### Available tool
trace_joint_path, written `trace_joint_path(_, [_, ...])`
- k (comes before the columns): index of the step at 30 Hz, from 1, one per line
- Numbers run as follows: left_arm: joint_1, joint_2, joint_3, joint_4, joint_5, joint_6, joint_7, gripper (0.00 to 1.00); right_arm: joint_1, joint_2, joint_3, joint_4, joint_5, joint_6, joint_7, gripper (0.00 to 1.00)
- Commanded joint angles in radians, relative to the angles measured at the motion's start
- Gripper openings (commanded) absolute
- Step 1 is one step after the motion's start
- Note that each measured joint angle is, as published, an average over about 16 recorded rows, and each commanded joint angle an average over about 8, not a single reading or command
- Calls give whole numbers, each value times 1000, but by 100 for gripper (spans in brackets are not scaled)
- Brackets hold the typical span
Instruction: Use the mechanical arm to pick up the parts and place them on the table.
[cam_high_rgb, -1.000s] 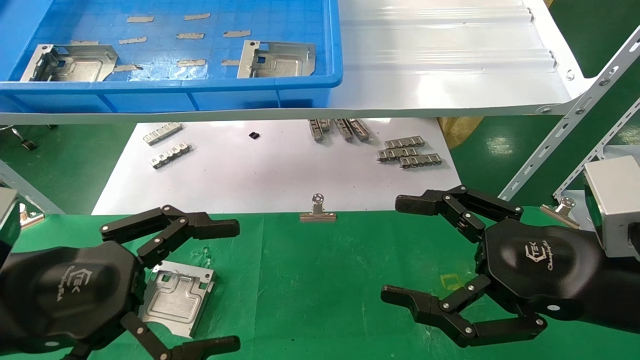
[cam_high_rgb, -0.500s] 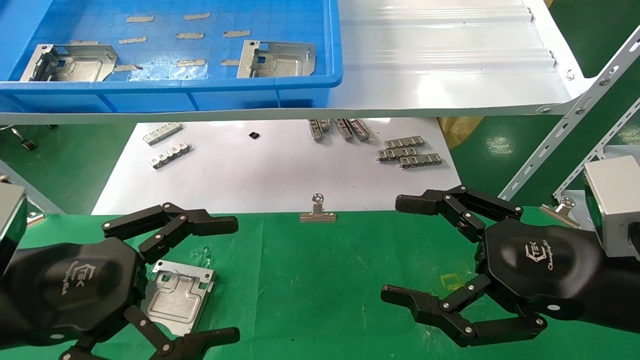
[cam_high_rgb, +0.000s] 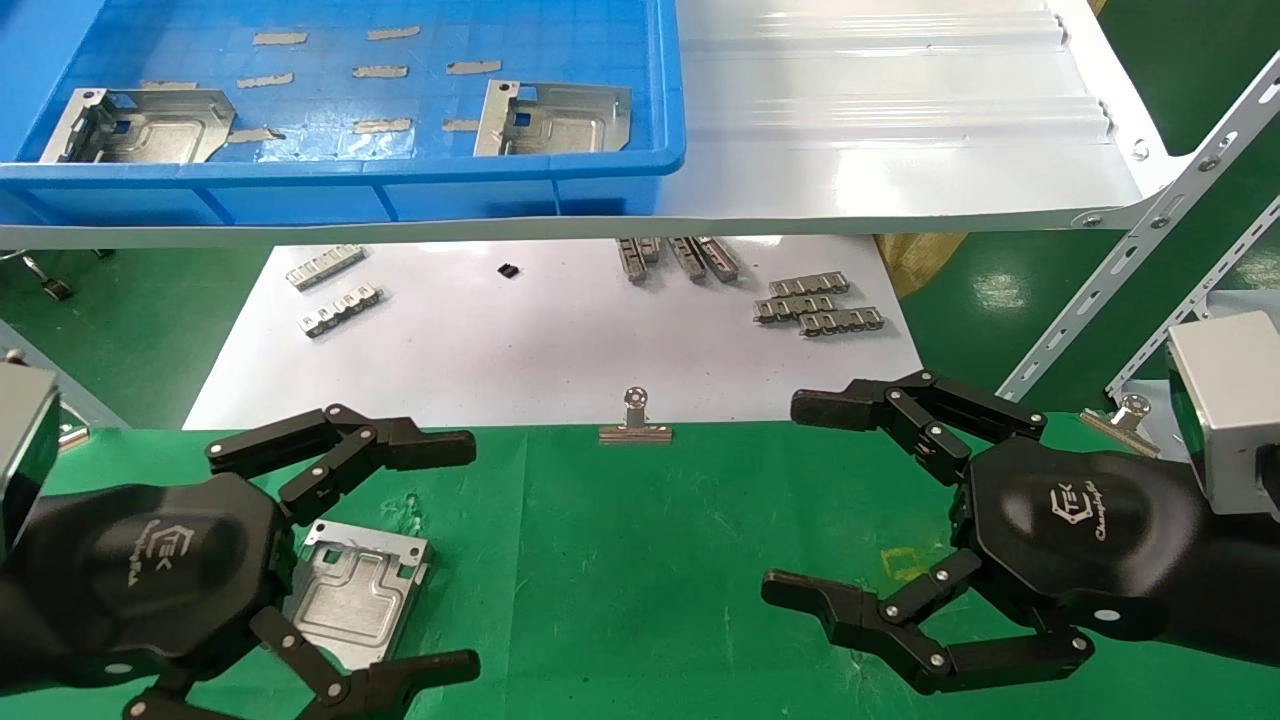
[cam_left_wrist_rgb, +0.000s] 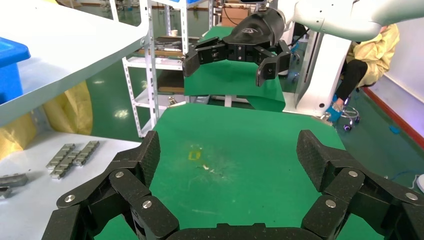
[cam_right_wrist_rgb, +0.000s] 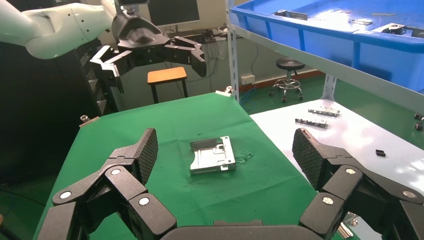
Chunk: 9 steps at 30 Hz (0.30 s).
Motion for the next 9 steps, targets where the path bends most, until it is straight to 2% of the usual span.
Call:
trace_joint_path(1, [-1,0,0,1,0,0,0,100,0,0,0,0,0,0,0,100])
trace_joint_path(9, [-1,1,1,2,1,1,1,100,0,0,0,0,0,0,0,100])
